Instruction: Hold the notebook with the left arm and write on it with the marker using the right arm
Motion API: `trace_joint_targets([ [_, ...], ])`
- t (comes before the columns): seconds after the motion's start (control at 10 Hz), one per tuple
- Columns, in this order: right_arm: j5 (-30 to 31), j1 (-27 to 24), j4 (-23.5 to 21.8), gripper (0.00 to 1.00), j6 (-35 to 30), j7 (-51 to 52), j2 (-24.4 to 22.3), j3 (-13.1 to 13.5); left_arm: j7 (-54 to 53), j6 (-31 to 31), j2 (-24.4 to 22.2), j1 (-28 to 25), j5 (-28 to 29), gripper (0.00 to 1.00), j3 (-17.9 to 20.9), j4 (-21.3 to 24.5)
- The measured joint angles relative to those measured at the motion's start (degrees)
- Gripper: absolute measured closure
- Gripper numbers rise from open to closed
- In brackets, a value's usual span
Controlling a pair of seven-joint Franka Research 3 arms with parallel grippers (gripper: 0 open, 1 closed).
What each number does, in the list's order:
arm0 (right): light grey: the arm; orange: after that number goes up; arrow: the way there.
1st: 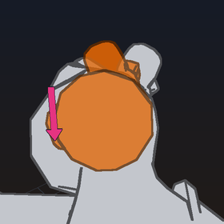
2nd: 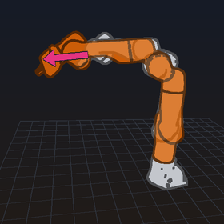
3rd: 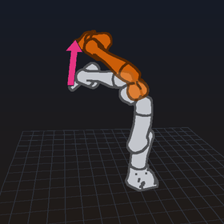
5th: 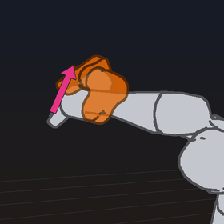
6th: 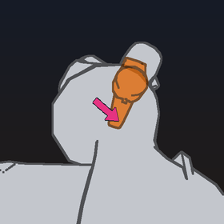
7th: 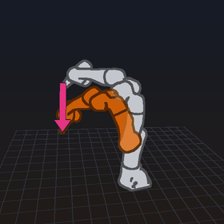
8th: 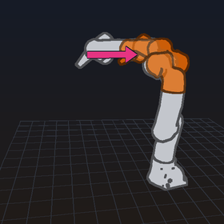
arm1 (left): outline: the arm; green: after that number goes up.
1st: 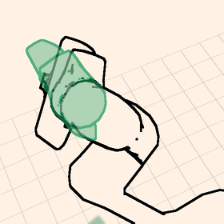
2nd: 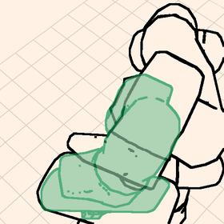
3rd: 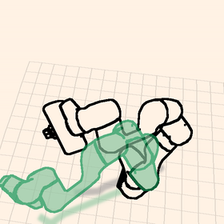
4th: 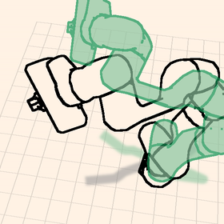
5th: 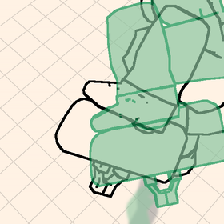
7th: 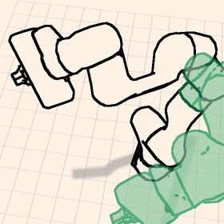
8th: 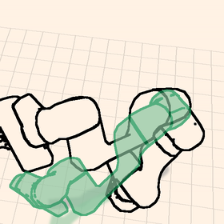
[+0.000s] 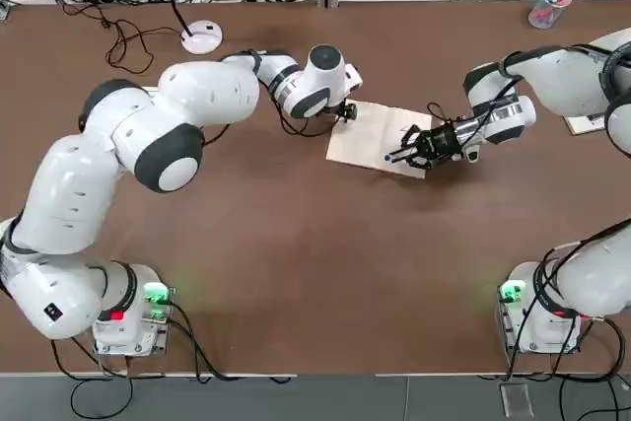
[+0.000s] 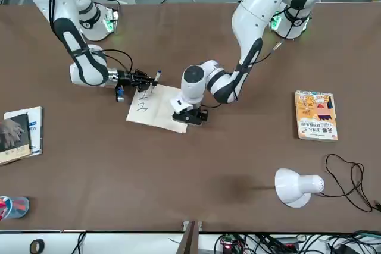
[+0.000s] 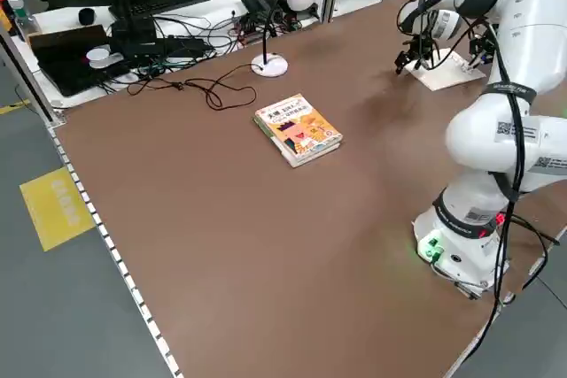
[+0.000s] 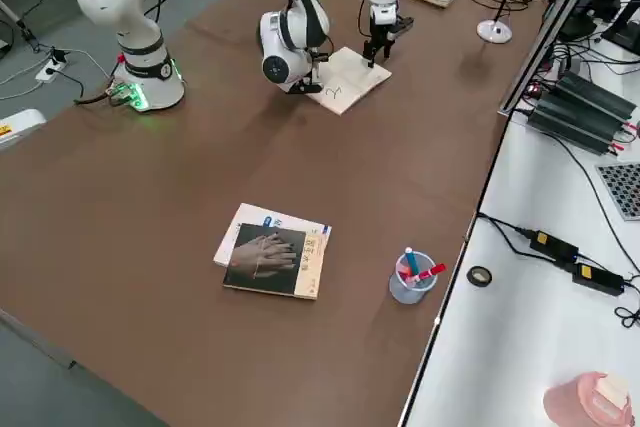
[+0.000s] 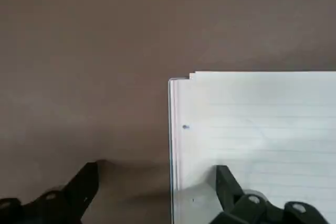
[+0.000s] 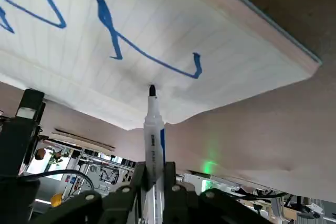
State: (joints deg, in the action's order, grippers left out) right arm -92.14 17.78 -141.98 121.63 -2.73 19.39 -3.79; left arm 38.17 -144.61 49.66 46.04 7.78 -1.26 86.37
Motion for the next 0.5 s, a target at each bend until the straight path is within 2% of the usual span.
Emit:
trace_joint_targets([
  [0.5, -0.4, 0.2, 0.0, 0.83, 0.0, 0.0, 0.0, -0.3, 0.0, 0.0, 0.0, 0.0, 0.0, 0.02, 0.0, 0.0],
])
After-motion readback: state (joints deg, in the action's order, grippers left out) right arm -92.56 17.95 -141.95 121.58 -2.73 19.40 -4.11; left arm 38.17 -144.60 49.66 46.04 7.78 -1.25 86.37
